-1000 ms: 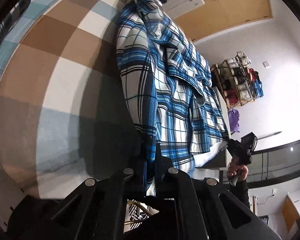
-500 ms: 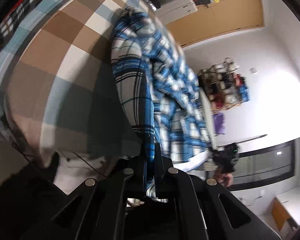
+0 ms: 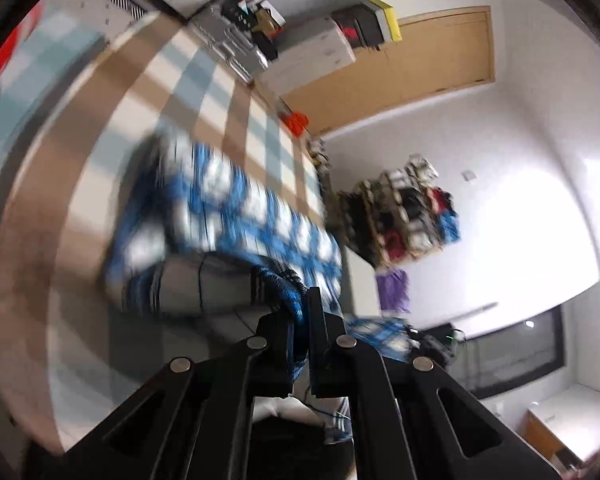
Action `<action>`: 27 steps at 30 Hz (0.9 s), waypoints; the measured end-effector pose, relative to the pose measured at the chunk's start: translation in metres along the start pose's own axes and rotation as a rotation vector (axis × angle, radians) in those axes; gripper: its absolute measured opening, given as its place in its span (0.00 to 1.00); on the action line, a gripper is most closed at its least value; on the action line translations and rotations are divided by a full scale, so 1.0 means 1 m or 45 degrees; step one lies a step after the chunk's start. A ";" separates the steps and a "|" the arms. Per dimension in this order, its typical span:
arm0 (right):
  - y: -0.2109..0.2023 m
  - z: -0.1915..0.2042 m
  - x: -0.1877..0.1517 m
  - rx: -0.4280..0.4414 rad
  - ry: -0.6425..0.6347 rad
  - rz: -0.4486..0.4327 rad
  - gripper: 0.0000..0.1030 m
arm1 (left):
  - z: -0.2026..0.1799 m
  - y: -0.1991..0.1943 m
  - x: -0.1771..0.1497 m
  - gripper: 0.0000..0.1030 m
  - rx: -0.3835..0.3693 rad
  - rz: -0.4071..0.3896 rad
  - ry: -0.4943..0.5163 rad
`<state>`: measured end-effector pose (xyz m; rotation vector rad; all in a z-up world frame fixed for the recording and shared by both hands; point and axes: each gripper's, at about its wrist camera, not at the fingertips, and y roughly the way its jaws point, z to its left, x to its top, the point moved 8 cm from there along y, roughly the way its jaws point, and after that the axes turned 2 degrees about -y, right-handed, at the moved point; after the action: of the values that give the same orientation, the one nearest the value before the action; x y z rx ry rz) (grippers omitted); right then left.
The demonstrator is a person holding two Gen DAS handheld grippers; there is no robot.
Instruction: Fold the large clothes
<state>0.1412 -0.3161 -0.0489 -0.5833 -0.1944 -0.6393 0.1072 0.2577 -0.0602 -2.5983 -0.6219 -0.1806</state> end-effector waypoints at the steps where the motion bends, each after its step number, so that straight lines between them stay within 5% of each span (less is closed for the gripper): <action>1: 0.013 0.001 0.020 -0.028 0.010 -0.024 0.04 | 0.003 0.008 0.017 0.00 0.010 0.003 -0.031; 7: 0.104 -0.025 0.100 -0.229 0.154 0.019 0.04 | 0.054 0.061 0.088 0.00 0.192 0.033 -0.229; 14: 0.163 -0.098 0.112 -0.468 0.257 0.182 0.04 | 0.096 0.110 0.115 0.00 0.305 0.092 -0.375; 19: 0.173 -0.121 0.117 -0.367 0.454 0.212 0.05 | 0.105 0.100 0.107 0.00 0.284 0.126 -0.458; 23: 0.170 -0.097 0.134 -0.269 0.341 0.134 0.05 | 0.098 0.083 0.104 0.17 0.251 0.131 -0.488; 25: 0.164 -0.085 0.137 -0.219 0.326 0.094 0.05 | 0.087 0.065 0.105 0.41 0.243 0.096 -0.473; 27: 0.159 -0.081 0.140 -0.208 0.335 0.075 0.07 | 0.079 0.061 0.109 0.45 0.255 0.070 -0.446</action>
<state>0.3486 -0.3300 -0.1393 -0.6527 0.1221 -0.6718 0.2337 0.2898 -0.1303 -2.4639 -0.6491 0.3446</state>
